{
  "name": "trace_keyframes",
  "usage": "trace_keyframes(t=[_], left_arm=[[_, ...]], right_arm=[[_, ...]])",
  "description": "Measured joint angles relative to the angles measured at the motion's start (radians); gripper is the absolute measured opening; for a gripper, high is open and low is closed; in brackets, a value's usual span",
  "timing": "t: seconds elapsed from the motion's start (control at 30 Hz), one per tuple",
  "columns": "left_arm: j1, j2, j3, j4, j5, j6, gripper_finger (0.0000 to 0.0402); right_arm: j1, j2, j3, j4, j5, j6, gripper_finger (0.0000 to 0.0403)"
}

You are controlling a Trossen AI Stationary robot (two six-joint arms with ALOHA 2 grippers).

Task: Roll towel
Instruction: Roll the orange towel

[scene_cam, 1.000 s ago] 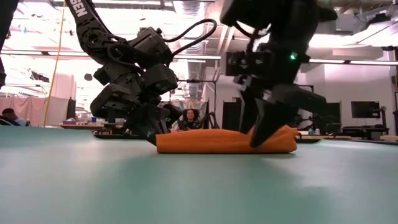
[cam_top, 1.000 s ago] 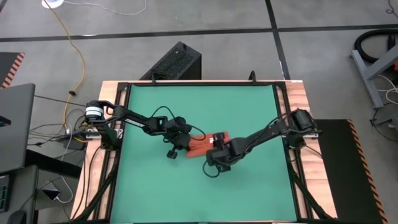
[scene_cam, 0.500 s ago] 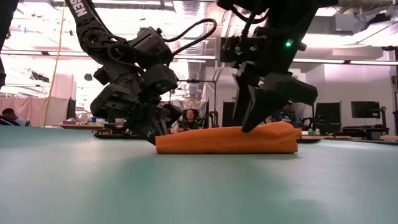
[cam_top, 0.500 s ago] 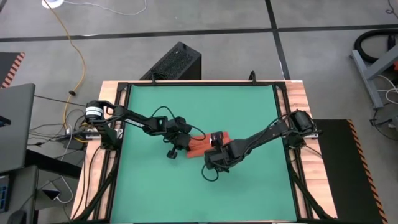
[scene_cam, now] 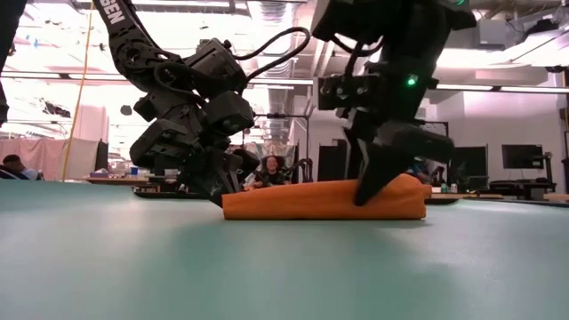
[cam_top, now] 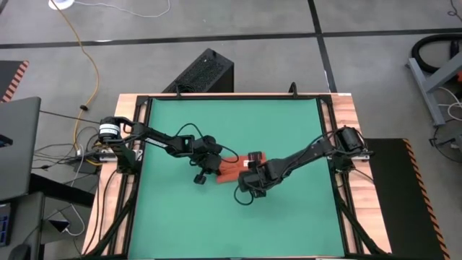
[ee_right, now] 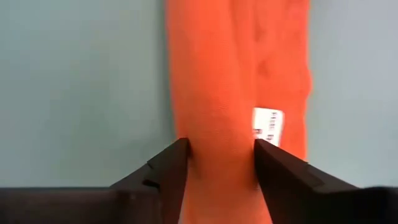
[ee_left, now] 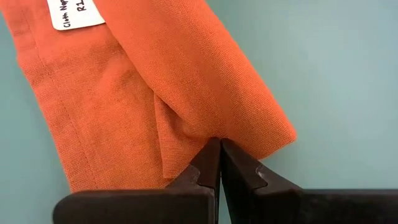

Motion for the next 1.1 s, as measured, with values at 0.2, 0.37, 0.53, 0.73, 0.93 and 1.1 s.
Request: trace_keyframes(t=[0.2,0.37,0.53,0.73,0.93,1.1], left_arm=[[0.0,0.0,0.0,0.0,0.0,-0.014,0.0],[0.0,0.0,0.0,0.0,0.01,-0.04,0.0],[0.0,0.0,0.0,0.0,0.013,-0.05,0.0],[0.0,0.0,0.0,-0.001,0.016,-0.062,0.0],[0.0,0.0,0.0,-0.01,0.017,-0.063,0.0],[0.0,0.0,0.0,-0.024,0.017,-0.059,0.0]], right_arm=[[0.0,0.0,0.0,-0.014,-0.003,-0.002,0.0133],[-0.026,0.0,0.0,-0.049,-0.082,-0.002,0.0044],[-0.088,-0.001,0.001,-0.052,-0.27,0.01,0.0018],[-0.214,-0.001,0.001,-0.069,-0.572,0.007,0.0009],[-0.325,-0.005,0.001,-0.082,-0.746,-0.049,0.0009],[-0.401,-0.001,0.001,-0.118,-0.823,-0.088,0.0009]])
